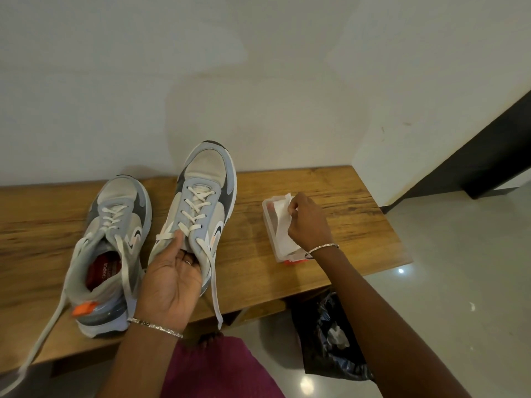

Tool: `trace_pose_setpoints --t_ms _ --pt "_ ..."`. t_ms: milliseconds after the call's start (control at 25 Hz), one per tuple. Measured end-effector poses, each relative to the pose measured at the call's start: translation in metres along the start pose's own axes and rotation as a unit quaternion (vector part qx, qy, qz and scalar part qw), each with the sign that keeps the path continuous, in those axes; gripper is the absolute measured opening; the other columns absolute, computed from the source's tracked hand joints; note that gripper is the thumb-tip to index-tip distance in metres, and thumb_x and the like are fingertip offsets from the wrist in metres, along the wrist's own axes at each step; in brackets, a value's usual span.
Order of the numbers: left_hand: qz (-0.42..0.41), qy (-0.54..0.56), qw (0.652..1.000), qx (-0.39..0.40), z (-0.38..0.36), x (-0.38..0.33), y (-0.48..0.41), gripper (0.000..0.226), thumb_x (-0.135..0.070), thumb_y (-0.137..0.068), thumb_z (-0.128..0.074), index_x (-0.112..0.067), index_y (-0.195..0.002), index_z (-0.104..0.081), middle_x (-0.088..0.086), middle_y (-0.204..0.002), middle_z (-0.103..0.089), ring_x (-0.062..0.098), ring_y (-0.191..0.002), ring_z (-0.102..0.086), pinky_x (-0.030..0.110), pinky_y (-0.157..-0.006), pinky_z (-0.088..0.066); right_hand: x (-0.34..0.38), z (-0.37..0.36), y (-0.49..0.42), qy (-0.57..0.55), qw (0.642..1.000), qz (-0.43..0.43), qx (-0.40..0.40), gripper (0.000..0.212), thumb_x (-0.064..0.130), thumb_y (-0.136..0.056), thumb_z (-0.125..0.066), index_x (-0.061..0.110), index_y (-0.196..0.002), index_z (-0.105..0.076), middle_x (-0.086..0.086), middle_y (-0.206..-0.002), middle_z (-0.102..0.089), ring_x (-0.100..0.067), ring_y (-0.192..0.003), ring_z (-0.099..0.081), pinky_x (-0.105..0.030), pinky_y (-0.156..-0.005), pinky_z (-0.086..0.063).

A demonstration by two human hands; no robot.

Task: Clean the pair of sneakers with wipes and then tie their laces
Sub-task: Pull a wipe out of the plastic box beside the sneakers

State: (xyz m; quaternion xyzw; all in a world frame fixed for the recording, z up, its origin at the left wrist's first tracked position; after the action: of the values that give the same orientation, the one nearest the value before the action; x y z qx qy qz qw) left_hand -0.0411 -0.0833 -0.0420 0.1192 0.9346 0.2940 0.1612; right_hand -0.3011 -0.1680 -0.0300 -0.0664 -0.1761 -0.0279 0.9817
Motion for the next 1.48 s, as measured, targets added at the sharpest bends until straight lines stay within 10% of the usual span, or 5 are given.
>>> trace_pose_setpoints --t_ms 280,800,1080,1480 --pt "-0.001 -0.006 1.0 0.004 -0.002 -0.002 0.0 0.046 -0.019 -0.087 -0.061 -0.011 -0.132 -0.06 0.012 -0.129 -0.068 0.021 -0.111 -0.066 0.019 -0.058 -0.057 0.002 -0.016 -0.005 0.178 0.983 0.024 0.041 0.022 0.008 -0.094 -0.052 0.004 -0.116 -0.056 -0.012 -0.123 -0.054 -0.03 -0.081 -0.065 -0.036 -0.063 -0.052" --pt "-0.024 -0.025 0.999 0.006 -0.006 -0.006 0.002 0.052 -0.017 -0.082 -0.062 -0.008 -0.133 -0.059 0.012 -0.122 -0.071 0.024 -0.107 -0.071 0.029 -0.074 -0.063 -0.015 -0.017 -0.008 -0.103 0.991 -0.08 0.033 0.008 0.015 -0.085 -0.064 0.021 -0.088 -0.059 -0.001 -0.091 -0.071 -0.02 -0.081 -0.068 -0.032 -0.072 -0.055" --pt "-0.012 -0.019 1.0 0.002 -0.005 -0.006 0.001 0.049 -0.017 -0.087 -0.061 -0.008 -0.135 -0.058 0.014 -0.126 -0.069 0.026 -0.116 -0.066 0.023 -0.062 -0.06 0.017 -0.009 -0.024 -0.047 0.995 0.064 0.054 0.029 0.011 -0.092 -0.063 0.026 -0.117 -0.068 0.003 -0.107 -0.062 -0.012 -0.09 -0.058 -0.024 -0.072 -0.047" --pt "-0.004 -0.009 1.0 0.009 -0.005 -0.005 0.0 0.045 -0.017 -0.092 -0.057 -0.009 -0.137 -0.057 0.013 -0.127 -0.069 0.024 -0.111 -0.067 0.021 -0.06 -0.058 0.028 -0.011 -0.029 -0.061 0.987 0.123 0.077 0.017 0.012 -0.088 -0.07 0.022 -0.1 -0.077 0.006 -0.098 -0.069 -0.001 -0.08 -0.055 -0.023 -0.074 -0.048"
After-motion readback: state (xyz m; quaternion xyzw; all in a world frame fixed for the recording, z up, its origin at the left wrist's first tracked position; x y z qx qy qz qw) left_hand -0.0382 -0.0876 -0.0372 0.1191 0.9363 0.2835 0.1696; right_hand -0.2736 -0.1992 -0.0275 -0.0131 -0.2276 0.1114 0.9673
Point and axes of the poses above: each hand's wrist, its own y-axis away from the middle knuckle, its own z-axis out of the back of the hand, x = y × z, the point moved 7 cm from there along -y, towards the middle knuckle
